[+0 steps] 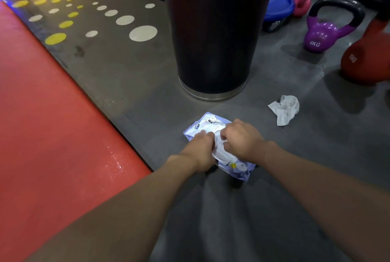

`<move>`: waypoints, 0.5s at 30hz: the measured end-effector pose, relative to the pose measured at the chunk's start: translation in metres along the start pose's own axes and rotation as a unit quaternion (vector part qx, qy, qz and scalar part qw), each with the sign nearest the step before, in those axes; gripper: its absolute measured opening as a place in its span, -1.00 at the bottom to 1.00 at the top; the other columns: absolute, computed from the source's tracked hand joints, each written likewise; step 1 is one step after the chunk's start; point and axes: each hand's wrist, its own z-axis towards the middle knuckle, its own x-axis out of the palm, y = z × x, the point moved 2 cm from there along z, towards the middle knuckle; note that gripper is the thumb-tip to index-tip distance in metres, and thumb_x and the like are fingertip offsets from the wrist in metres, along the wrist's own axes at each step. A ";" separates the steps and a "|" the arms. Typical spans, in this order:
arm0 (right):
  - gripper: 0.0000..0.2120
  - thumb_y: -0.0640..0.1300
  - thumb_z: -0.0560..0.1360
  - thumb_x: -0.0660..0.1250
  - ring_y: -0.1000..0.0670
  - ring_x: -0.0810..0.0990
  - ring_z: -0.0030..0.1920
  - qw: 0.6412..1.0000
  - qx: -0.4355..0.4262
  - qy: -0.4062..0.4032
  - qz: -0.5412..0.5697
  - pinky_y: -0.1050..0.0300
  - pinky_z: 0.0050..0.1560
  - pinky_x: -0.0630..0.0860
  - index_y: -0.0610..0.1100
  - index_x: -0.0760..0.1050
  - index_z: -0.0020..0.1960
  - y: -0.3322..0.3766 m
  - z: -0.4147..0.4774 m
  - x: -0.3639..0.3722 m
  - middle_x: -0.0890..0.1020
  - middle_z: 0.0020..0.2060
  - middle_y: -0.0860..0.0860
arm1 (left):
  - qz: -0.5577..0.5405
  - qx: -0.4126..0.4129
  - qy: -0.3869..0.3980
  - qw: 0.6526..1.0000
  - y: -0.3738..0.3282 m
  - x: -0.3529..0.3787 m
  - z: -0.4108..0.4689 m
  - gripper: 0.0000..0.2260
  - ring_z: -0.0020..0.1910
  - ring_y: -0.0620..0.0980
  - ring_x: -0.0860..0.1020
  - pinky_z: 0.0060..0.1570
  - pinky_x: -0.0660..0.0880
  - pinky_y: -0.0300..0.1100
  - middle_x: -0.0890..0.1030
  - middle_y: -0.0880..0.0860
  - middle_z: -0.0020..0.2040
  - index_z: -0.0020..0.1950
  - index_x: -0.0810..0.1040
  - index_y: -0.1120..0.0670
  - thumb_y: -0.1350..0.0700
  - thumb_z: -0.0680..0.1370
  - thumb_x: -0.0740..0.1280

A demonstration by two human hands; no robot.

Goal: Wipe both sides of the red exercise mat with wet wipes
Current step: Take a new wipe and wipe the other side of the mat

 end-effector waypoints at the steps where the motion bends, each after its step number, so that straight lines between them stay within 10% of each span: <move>1: -0.92 -0.18 0.53 0.24 -0.09 0.46 0.08 1.000 0.005 0.006 -0.015 0.07 -0.11 0.38 -0.13 0.51 -0.07 0.002 0.001 0.001 0.56 -0.06 -0.02 | 0.001 -0.001 0.001 1.000 0.000 0.000 0.000 -0.74 0.13 0.12 0.47 0.06 0.37 -0.17 0.45 0.12 0.19 0.01 0.34 0.04 0.13 0.47 0.41; 15: -0.79 -0.08 0.53 0.23 -0.14 0.50 0.12 0.998 0.055 0.020 0.020 0.08 -0.12 0.34 -0.18 0.46 0.09 0.000 0.000 -0.010 0.57 0.07 -0.11 | 0.026 -0.016 0.022 0.999 -0.009 -0.009 0.000 -0.65 0.05 0.05 0.50 -0.04 0.45 -0.14 0.54 0.09 0.11 0.11 0.46 0.12 0.04 0.42 0.48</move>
